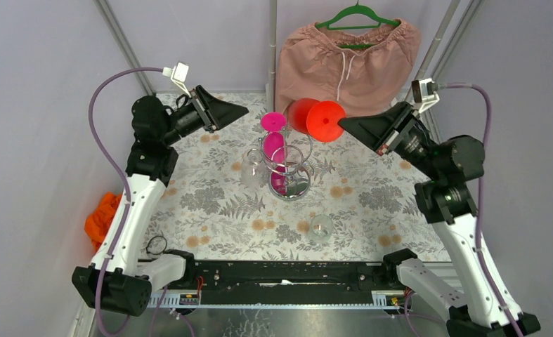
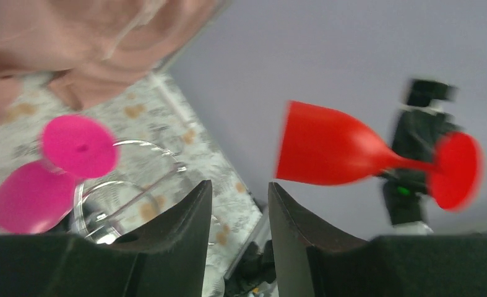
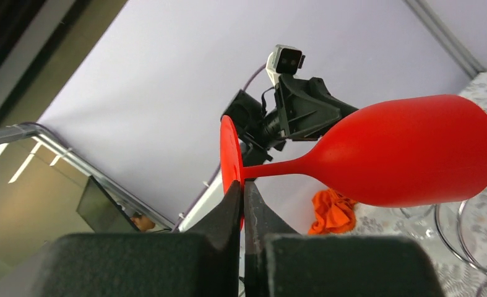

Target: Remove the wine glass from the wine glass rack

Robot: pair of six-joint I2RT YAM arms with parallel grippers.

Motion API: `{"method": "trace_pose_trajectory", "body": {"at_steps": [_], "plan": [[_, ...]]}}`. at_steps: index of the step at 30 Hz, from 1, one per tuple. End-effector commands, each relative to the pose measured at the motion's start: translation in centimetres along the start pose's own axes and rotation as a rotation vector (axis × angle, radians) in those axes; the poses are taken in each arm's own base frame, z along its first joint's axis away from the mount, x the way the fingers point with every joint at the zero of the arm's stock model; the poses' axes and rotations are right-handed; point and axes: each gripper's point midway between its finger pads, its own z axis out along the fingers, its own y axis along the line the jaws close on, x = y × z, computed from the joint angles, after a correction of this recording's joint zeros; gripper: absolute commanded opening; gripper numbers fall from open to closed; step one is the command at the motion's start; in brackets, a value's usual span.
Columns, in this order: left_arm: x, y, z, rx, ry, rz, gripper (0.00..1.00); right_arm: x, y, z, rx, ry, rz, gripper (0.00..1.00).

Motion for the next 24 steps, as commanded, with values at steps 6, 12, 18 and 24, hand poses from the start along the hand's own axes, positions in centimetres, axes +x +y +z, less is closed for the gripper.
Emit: {"method": "trace_pose_trajectory", "body": {"at_steps": [6, 12, 18, 24], "plan": [[1.3, -8.5, -2.7, 0.584, 0.06, 0.098, 0.44, -1.0, 6.1, -0.5, -0.365, -0.048, -0.008, 0.0], [2.0, -9.3, -4.0, 0.747, 0.068, 0.095, 0.43, -0.8, 6.1, -0.5, -0.437, -0.03, 0.054, 0.0], [1.8, -8.8, -3.5, 0.752, 0.062, 0.073, 0.43, -0.8, 5.3, -0.2, -0.467, -0.013, 0.108, 0.0], [1.7, -8.4, -3.1, 0.732, 0.058, 0.065, 0.43, -0.8, 4.9, 0.0, -0.481, -0.009, 0.131, 0.0]]}}
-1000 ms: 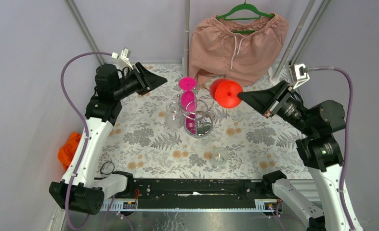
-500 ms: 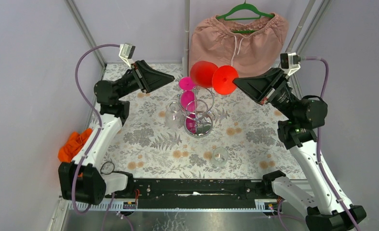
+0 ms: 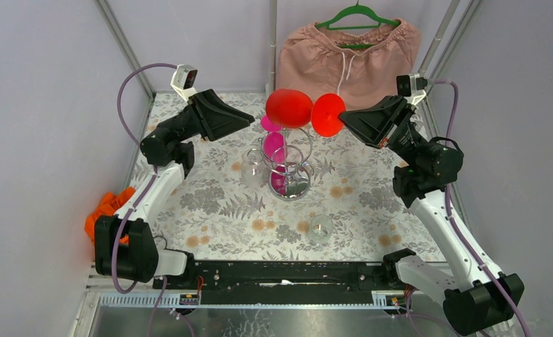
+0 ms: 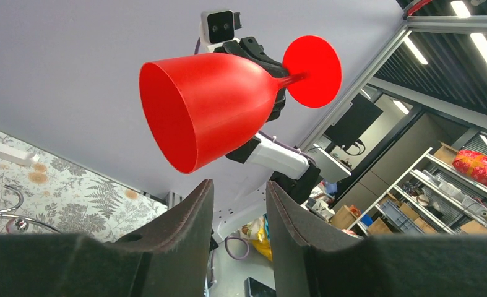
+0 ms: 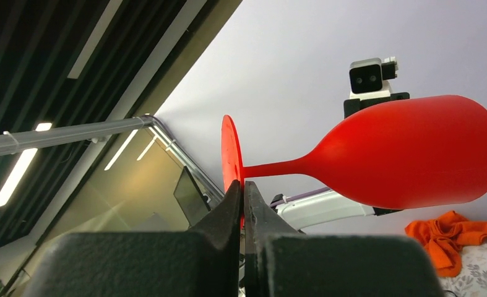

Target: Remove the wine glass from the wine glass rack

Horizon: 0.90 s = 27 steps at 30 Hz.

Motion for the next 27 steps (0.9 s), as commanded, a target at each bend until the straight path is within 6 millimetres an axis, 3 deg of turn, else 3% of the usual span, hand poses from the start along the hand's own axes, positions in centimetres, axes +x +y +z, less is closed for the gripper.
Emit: {"method": "trace_pose_trajectory", "body": {"at_steps": [1, 7, 17, 22, 27], "plan": [[0.3, -0.6, -0.2, 0.021, 0.011, 0.045, 0.43, 0.8, 3.3, -0.1, -0.116, 0.027, -0.043, 0.0], [0.4, 0.4, -0.3, -0.01, 0.012, 0.031, 0.42, 1.3, 3.1, 0.4, -0.109, 0.045, -0.032, 0.0], [0.3, 1.6, 0.1, -0.048, 0.02, 0.03, 0.41, 2.9, 0.9, 1.8, -0.103, 0.09, 0.029, 0.0], [0.9, 0.4, 0.2, -0.014, 0.026, 0.031, 0.4, 3.4, -0.2, 1.8, -0.131, 0.099, 0.052, 0.0], [1.6, -2.8, 0.4, 0.057, 0.024, 0.05, 0.39, 3.5, -1.2, 1.3, -0.202, 0.089, 0.102, 0.0]]}}
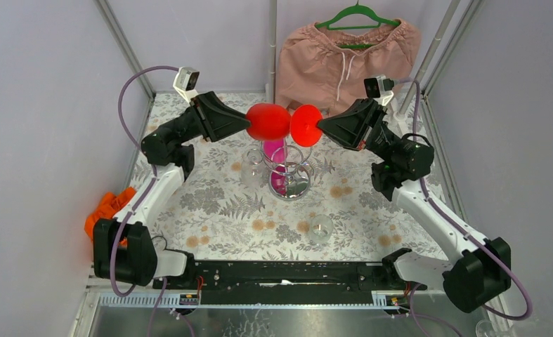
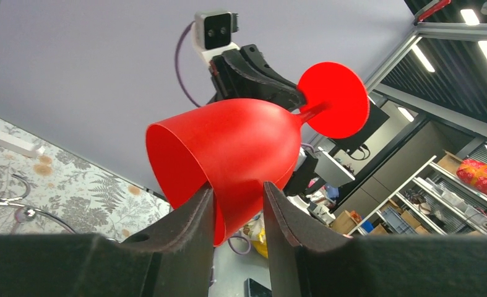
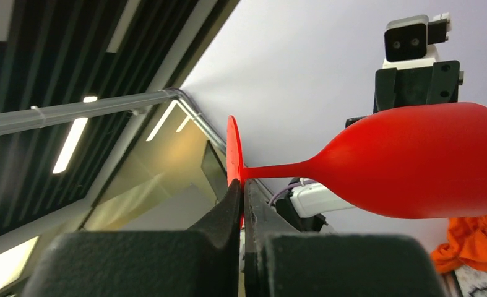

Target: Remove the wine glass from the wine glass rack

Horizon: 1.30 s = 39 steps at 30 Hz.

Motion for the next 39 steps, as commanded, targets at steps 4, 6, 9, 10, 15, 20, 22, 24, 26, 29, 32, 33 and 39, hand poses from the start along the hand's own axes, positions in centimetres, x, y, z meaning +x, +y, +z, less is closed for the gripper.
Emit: {"method": "trace_pose_trajectory", "body": {"at_steps": [4, 6, 9, 10, 15, 20, 22, 24, 26, 29, 32, 33, 39], "plan": [[1.6, -6.0, 0.3, 0.112, 0.018, 0.089, 0.38, 0.4, 0.5, -1.2, -0.187, -0.022, 0.041, 0.0], [1.8, -7.0, 0.3, 0.111, 0.015, 0.104, 0.38, 0.5, 0.0, -1.5, -0.202, -0.025, 0.058, 0.0], [1.9, -7.9, 0.4, 0.092, 0.015, 0.118, 0.37, 0.6, -0.9, -1.6, -0.19, -0.028, 0.072, 0.0], [2.0, -8.3, 0.5, 0.091, 0.014, 0.127, 0.36, 0.8, -1.2, -1.6, -0.186, -0.024, 0.075, 0.0], [2.5, -9.1, 1.1, 0.06, 0.025, 0.157, 0.29, 1.3, -2.0, -1.3, -0.182, -0.01, 0.103, 0.0], [2.4, -7.5, 1.2, -0.042, 0.026, 0.151, 0.17, 1.8, -1.7, -1.3, -0.188, 0.001, 0.1, 0.0], [2.2, -7.1, 1.3, -0.074, 0.022, 0.153, 0.09, 1.9, -1.5, -1.3, -0.19, 0.005, 0.101, 0.0], [2.0, -6.9, 1.3, -0.099, 0.016, 0.16, 0.02, 2.0, -1.3, -1.4, -0.193, 0.009, 0.098, 0.0], [1.8, -6.8, 1.2, -0.129, 0.006, 0.171, 0.0, 2.0, -1.2, -1.4, -0.192, 0.01, 0.097, 0.0], [1.4, -6.9, 1.1, -0.167, -0.014, 0.192, 0.0, 2.1, -1.0, -1.4, -0.189, 0.013, 0.094, 0.06], [1.2, -7.3, 0.9, -0.197, -0.025, 0.21, 0.0, 2.0, -0.9, -1.4, -0.181, 0.006, 0.088, 0.31], [1.1, -7.5, 0.9, -0.2, -0.028, 0.217, 0.0, 2.0, -0.9, -1.3, -0.177, 0.003, 0.089, 0.39], [0.1, -8.8, 0.6, -0.288, -0.047, 0.28, 0.0, 2.3, -1.2, -1.5, -0.139, 0.004, 0.071, 0.6]]}}
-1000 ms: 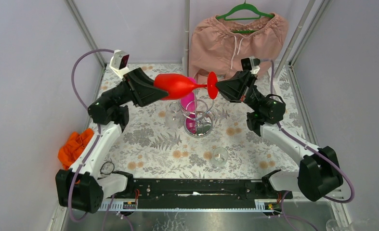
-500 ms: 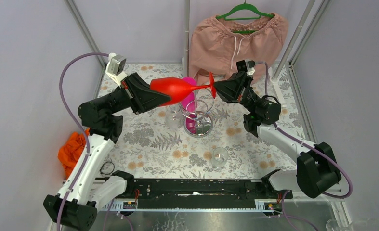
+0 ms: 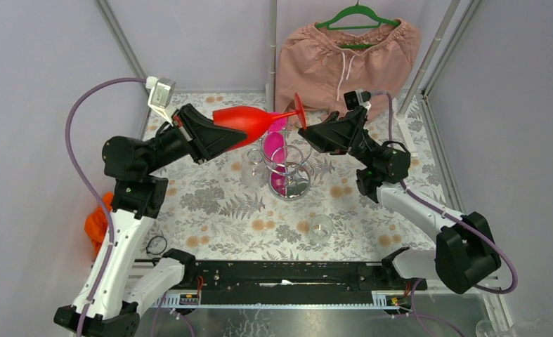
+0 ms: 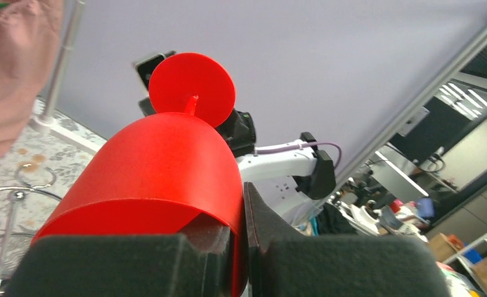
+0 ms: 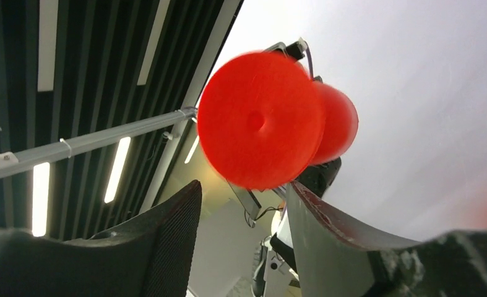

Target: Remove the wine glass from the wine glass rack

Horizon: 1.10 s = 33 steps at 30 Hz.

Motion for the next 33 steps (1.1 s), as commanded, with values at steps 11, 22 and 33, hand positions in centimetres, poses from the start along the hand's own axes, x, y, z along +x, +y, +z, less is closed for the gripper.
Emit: {"method": "trace_pose_trajectory", "body": {"at_steps": [11, 22, 33], "plan": [[-1.4, 3.6, -3.0, -0.488, 0.066, 0.094, 0.0, 2.3, -1.9, -3.7, 0.478, 0.054, -0.389, 0.69], [-0.9, 6.0, -3.9, -0.641, 0.222, 0.108, 0.0, -2.5, 3.4, -9.6, 0.929, -0.217, -0.732, 0.75], [-2.7, 6.1, 1.9, -0.583, 0.236, 0.17, 0.0, -2.7, 3.7, -9.9, 0.949, -0.241, -0.73, 0.75]]}}
